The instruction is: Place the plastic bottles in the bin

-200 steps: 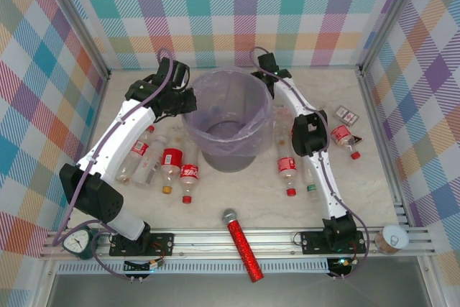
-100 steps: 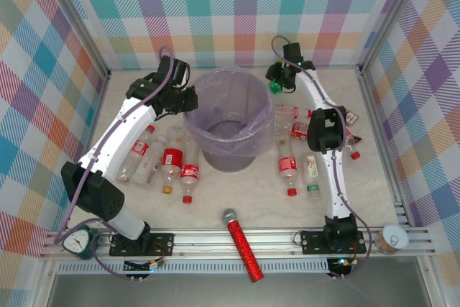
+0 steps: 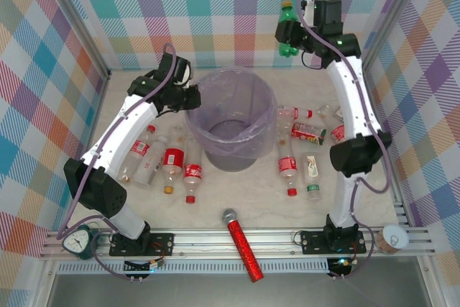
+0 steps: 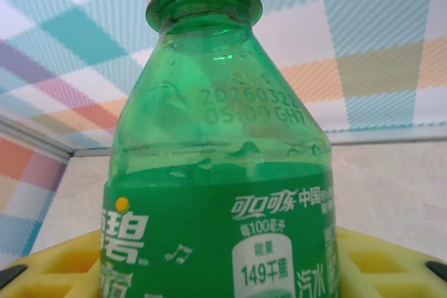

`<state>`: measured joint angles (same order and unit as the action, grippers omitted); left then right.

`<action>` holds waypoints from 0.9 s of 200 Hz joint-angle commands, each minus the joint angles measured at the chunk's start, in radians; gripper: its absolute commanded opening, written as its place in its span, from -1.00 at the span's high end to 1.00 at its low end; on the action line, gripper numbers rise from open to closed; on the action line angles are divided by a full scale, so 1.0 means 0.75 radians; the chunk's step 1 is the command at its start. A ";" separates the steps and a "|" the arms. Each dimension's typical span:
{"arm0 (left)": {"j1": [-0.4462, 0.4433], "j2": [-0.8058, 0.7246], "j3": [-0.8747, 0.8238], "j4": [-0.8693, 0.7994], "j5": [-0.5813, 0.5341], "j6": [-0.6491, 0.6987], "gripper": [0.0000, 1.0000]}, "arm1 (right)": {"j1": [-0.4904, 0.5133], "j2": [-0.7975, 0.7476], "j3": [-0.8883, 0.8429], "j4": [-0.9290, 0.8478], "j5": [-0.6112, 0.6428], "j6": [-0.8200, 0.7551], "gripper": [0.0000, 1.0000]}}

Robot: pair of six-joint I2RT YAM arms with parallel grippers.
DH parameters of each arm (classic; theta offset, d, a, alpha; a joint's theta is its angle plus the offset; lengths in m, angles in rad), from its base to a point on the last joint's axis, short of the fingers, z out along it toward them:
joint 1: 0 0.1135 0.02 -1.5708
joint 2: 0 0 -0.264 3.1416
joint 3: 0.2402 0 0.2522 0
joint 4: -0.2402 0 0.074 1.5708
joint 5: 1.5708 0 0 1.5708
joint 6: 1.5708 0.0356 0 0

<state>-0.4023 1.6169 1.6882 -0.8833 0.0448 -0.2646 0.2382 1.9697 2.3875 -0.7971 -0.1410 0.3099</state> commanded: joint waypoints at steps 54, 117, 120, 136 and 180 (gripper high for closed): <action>-0.004 0.050 0.029 0.066 0.123 0.119 1.00 | 0.360 -0.300 -0.289 -0.279 -0.080 -0.182 0.13; -0.057 0.057 0.001 0.102 0.060 0.247 1.00 | 0.533 -0.250 -0.424 -0.435 0.035 -0.254 0.12; -0.057 0.059 0.003 0.101 0.062 0.249 1.00 | 0.536 -0.239 -0.424 -0.447 0.039 -0.255 0.12; -0.057 0.069 0.009 0.100 0.076 0.259 1.00 | 0.551 -0.197 -0.424 -0.488 0.056 -0.267 0.11; -0.054 0.079 0.003 0.128 0.109 0.269 1.00 | 0.582 -0.144 -0.501 -0.492 0.096 -0.261 0.06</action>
<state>-0.4316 1.6524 1.6981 -0.8032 0.1043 -0.0998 0.6590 1.8503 2.0583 -1.1389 -0.0978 0.1246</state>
